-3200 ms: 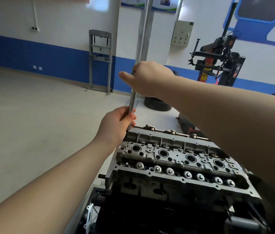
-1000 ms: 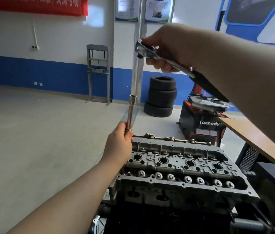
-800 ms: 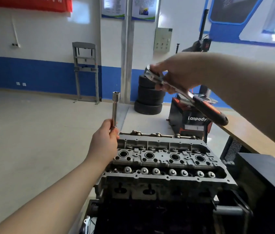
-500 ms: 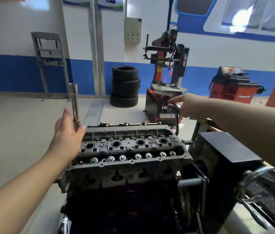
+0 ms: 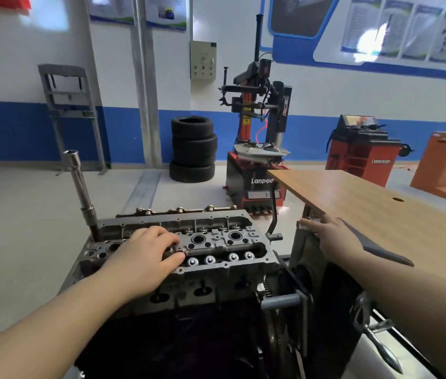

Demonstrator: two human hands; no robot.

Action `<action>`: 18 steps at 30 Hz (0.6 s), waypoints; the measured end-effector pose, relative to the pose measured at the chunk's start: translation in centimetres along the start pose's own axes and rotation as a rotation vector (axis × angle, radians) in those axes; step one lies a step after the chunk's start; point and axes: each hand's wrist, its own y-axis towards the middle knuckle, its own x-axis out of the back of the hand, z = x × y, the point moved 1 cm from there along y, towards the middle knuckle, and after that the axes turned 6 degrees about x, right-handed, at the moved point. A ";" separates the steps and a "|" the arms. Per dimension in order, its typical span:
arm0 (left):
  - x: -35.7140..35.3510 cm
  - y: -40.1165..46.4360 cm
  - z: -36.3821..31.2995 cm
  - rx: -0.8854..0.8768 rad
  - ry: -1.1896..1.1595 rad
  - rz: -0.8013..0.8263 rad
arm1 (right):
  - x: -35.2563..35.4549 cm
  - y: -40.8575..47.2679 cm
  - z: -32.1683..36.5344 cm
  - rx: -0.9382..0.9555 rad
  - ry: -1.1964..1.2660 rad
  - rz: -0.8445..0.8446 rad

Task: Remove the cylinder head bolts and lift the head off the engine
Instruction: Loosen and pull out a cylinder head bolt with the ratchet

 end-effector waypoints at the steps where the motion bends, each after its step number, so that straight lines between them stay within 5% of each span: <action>1: -0.3 0.0 0.3 0.003 0.012 0.001 | -0.1 0.3 -0.3 -0.021 0.040 -0.005; 18: -1.6 0.0 1.0 0.013 0.051 -0.046 | -0.3 1.0 -0.5 -0.198 -0.012 0.017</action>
